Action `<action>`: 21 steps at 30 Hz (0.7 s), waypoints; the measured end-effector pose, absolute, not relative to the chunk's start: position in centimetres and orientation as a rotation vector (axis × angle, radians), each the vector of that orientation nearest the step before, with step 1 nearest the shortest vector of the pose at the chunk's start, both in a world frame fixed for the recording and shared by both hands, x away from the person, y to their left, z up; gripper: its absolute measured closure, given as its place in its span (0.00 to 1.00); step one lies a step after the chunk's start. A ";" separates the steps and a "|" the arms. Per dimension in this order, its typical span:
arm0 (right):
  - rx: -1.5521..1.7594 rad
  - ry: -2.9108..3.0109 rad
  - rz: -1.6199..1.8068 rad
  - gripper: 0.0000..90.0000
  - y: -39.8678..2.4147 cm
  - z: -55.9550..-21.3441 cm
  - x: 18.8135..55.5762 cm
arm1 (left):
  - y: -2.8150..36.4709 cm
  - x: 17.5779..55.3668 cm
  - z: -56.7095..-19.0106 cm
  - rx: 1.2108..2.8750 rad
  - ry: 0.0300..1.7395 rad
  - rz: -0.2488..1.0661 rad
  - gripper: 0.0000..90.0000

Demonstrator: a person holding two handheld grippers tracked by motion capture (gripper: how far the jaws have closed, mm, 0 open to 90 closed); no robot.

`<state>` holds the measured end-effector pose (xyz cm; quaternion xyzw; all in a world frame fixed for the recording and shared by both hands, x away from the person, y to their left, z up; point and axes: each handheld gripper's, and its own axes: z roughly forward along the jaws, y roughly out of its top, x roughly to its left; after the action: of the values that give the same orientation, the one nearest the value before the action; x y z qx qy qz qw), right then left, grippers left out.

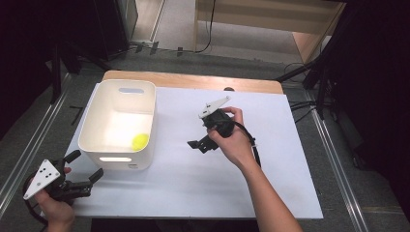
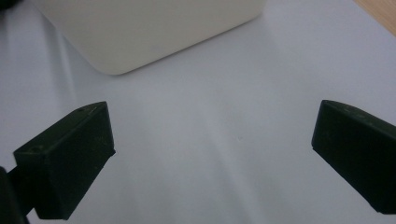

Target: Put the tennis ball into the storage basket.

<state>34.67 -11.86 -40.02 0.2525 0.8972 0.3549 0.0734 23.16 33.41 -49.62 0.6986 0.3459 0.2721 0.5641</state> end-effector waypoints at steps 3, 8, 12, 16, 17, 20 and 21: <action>0.797 2.662 1.092 0.00 -13.0 -40.6 34.2 | 33.4 23.2 -49.6 1.644 0.815 0.640 0.00; 0.849 2.613 1.117 0.00 -14.7 -41.3 33.5 | 33.4 23.1 -49.6 1.645 0.816 0.640 0.00; 0.886 2.574 1.150 0.00 -16.0 -41.9 32.9 | 33.4 23.1 -49.6 1.645 0.816 0.642 0.00; 0.901 2.544 1.167 0.00 -17.2 -42.3 32.3 | 33.4 23.1 -49.6 1.647 0.816 0.642 0.00; 0.909 2.537 1.176 0.00 -17.5 -42.4 32.2 | 33.4 23.1 -49.6 1.647 0.817 0.642 0.00; 0.934 2.513 1.184 0.00 -18.4 -42.7 31.6 | 33.4 23.1 -49.6 1.646 0.817 0.643 0.00; 0.938 2.508 1.192 0.00 -18.7 -42.8 31.5 | 33.4 23.1 -49.6 1.647 0.817 0.642 0.00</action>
<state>31.47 -18.74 -42.79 0.3184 0.8510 0.4043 0.1050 23.14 33.36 -49.62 0.6994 0.3468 0.2728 0.5623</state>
